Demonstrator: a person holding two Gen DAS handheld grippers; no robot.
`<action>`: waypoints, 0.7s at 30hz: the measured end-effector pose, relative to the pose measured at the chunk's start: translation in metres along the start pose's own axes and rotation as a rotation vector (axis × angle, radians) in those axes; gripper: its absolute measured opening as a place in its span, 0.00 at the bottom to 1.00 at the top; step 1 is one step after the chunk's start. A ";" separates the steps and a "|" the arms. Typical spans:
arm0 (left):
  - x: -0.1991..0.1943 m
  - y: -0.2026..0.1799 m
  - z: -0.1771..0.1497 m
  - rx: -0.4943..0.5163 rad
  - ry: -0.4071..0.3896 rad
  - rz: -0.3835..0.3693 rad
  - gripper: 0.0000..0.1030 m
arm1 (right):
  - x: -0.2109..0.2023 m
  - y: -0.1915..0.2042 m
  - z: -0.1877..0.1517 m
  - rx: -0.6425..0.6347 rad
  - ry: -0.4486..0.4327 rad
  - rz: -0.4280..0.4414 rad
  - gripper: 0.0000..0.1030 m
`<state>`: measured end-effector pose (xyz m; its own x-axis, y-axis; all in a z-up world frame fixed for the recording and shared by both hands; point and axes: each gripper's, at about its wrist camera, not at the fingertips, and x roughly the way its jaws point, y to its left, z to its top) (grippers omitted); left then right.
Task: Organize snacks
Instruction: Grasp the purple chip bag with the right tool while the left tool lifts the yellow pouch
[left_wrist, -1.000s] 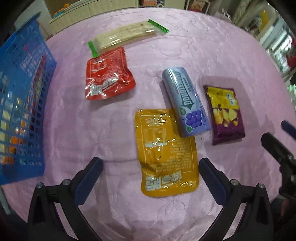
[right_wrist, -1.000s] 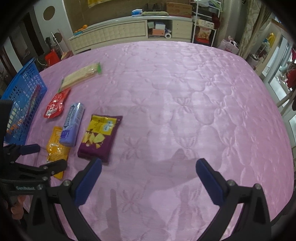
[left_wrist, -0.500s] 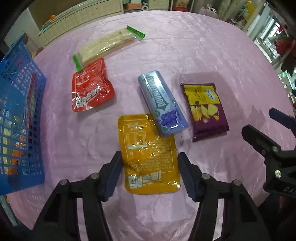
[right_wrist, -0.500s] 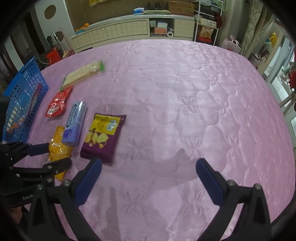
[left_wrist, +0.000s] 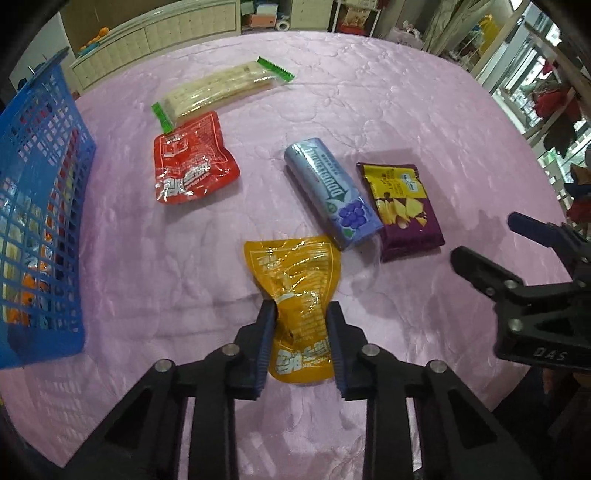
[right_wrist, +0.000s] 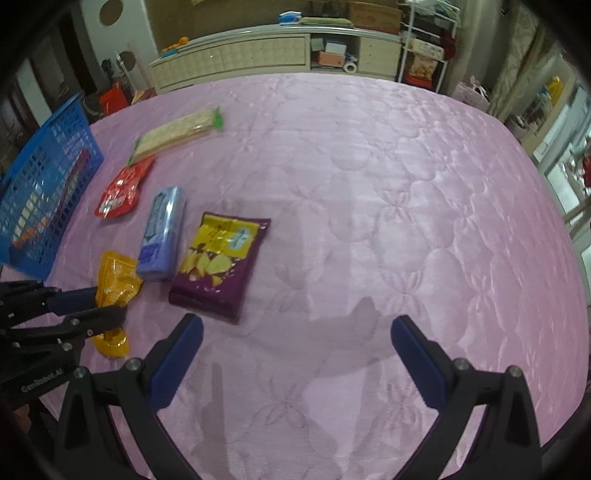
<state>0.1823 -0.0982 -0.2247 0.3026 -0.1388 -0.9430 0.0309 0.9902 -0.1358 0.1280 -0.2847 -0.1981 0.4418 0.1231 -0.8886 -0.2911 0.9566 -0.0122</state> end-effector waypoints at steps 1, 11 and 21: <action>-0.002 0.002 -0.002 -0.001 -0.011 -0.009 0.22 | 0.000 0.001 0.000 -0.001 0.001 0.011 1.00; -0.031 0.022 -0.004 0.032 -0.130 -0.070 0.16 | 0.005 0.007 0.015 0.092 0.036 0.101 1.00; -0.034 0.036 0.006 0.001 -0.146 -0.080 0.16 | 0.033 0.020 0.044 0.082 0.098 0.020 0.82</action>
<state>0.1792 -0.0582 -0.1959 0.4342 -0.2145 -0.8749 0.0615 0.9760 -0.2088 0.1741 -0.2495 -0.2072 0.3505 0.1200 -0.9288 -0.2268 0.9731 0.0402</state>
